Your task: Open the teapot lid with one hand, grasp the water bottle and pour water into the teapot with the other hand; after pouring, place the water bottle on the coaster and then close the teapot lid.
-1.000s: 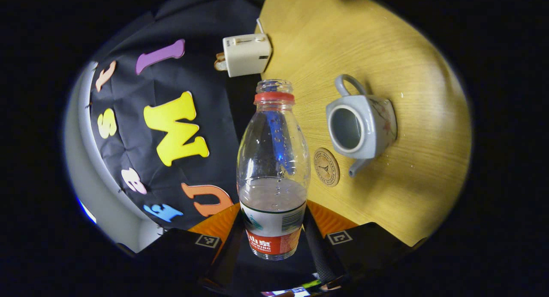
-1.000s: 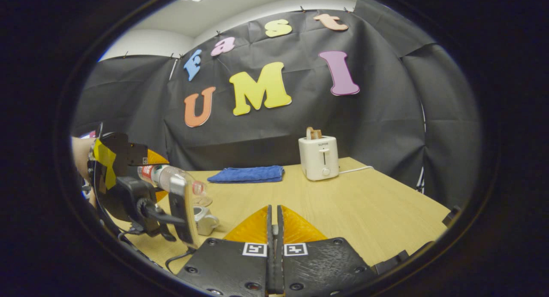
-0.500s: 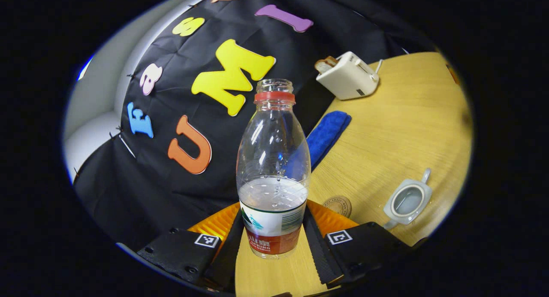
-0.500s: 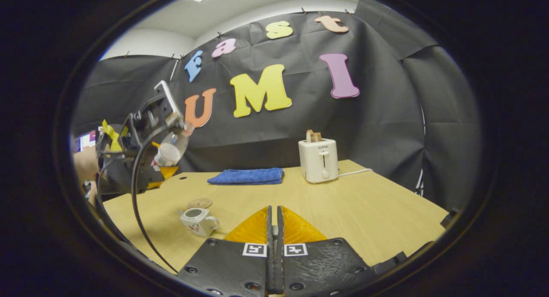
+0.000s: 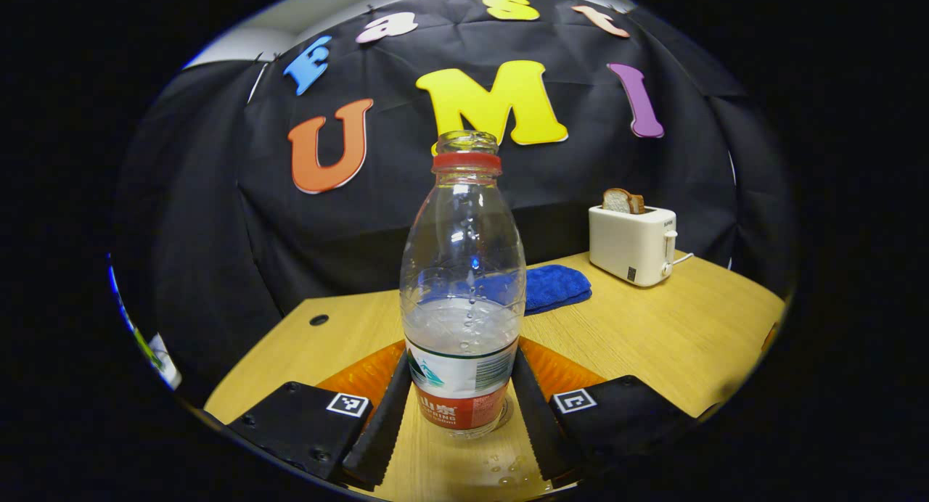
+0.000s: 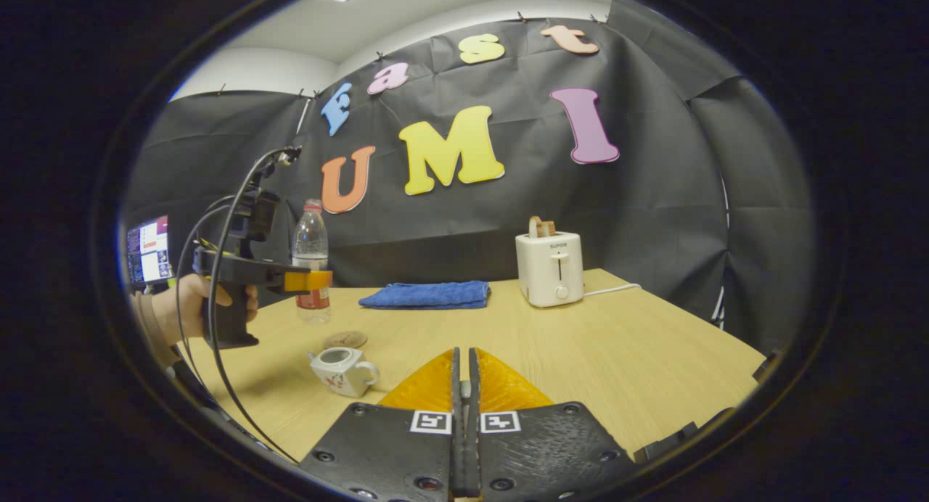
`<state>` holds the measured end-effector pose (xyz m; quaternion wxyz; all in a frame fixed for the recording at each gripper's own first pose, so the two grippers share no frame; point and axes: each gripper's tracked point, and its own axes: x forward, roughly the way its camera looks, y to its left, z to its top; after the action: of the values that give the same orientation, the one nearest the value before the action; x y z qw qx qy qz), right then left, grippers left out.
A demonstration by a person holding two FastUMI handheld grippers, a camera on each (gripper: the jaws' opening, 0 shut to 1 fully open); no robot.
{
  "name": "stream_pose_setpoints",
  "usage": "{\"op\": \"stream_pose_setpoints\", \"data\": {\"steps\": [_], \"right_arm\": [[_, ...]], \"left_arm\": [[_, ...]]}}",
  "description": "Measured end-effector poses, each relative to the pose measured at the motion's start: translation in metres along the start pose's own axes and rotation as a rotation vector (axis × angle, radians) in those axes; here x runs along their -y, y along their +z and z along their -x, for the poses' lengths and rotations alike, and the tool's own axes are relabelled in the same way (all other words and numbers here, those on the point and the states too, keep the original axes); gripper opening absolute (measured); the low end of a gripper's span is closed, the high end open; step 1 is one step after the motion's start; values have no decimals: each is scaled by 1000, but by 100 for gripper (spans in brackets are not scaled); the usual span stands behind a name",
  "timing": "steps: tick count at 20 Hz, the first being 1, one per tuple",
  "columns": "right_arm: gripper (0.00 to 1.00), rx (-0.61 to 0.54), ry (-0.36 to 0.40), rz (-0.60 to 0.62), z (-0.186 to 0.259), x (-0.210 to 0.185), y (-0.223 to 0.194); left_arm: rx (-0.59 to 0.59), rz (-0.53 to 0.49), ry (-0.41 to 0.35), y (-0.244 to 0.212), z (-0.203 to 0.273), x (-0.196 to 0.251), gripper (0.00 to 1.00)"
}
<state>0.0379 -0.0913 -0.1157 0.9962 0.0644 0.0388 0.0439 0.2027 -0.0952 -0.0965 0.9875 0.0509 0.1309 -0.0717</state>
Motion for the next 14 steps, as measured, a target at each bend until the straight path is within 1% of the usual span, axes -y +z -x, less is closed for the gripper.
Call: {"op": "stream_pose_setpoints", "data": {"steps": [1, 2, 4, 6, 7, 14], "right_arm": [[0, -5, 3, 5, -1, -2, -2], [0, -8, 5, 11, -2, -3, -4], [0, -11, 5, 23, -3, -4, -7], [0, -18, 1, 22, -5, -2, -11], [0, -23, 1, 17, -7, -2, -12], [0, -47, 1, 13, -11, -3, -22]], "left_arm": [[5, 53, -21, -4, -7, 3, 77], [27, 85, -28, -7, -12, 2, 78], [51, 124, -33, -17, -19, 1, 78], [26, 154, -36, -28, -30, -3, 78], [10, 160, -42, -34, -33, -2, 78], [26, 152, -51, -40, -40, 3, 78]]}}
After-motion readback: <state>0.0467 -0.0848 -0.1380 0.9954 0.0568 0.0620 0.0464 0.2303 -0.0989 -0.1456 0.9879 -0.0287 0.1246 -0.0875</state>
